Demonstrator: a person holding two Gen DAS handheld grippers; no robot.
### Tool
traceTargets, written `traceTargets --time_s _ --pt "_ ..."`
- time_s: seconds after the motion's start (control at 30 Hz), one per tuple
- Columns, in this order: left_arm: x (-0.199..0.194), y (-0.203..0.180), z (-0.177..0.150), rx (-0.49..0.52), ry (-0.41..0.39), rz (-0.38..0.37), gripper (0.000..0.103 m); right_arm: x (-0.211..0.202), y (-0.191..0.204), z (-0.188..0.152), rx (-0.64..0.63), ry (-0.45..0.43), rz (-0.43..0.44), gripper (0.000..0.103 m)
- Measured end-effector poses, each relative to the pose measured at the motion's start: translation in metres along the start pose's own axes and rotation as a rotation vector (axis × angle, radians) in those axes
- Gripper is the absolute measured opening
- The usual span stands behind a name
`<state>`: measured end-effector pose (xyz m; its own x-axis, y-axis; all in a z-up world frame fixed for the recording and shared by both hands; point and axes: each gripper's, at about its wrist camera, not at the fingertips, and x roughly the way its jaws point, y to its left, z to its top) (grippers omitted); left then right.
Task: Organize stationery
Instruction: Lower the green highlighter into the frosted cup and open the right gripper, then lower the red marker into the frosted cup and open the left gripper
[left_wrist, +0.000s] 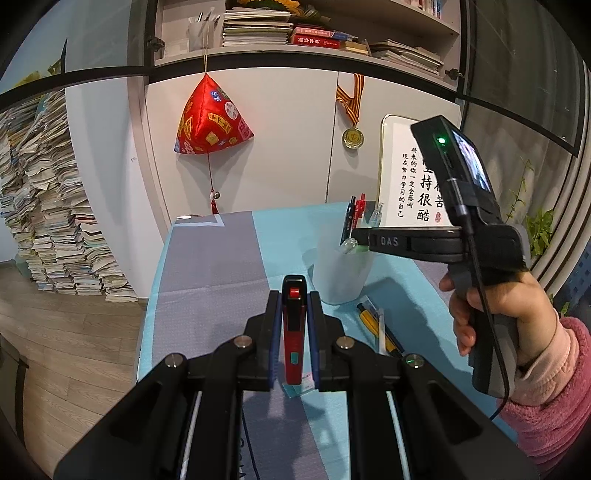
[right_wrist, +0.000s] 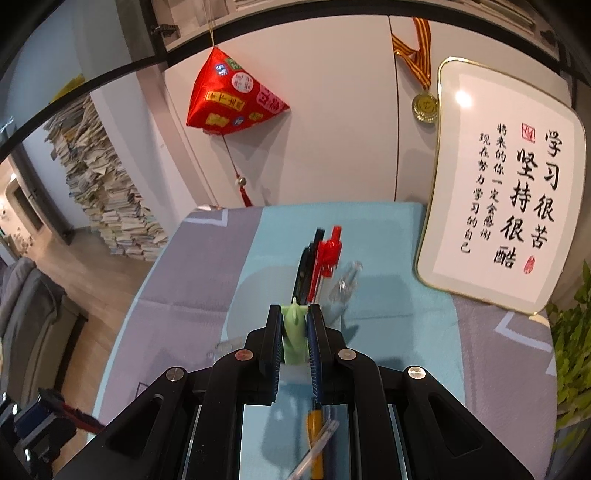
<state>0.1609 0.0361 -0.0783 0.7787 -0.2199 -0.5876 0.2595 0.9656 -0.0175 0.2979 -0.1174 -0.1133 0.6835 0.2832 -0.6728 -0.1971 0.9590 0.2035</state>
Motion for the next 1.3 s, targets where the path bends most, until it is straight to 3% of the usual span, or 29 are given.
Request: traceTargets --time_s 0.5,0.97,1.3 --pt "0.008 -0.008 0.014 0.01 -0.011 0.006 0.012 -0.035 -0.025 -0.021 0.044 0.011 0.054 0.014" --pt "0.016 -0.026 0.096 0.015 -0.163 -0.002 0.012 -0.052 -0.042 -0.067 0.042 0.053 0.049 0.014" --pt "0.055 -0.045 0.102 0.038 -0.121 -0.025 0.012 -0.051 -0.054 -0.081 0.053 0.085 0.043 0.014"
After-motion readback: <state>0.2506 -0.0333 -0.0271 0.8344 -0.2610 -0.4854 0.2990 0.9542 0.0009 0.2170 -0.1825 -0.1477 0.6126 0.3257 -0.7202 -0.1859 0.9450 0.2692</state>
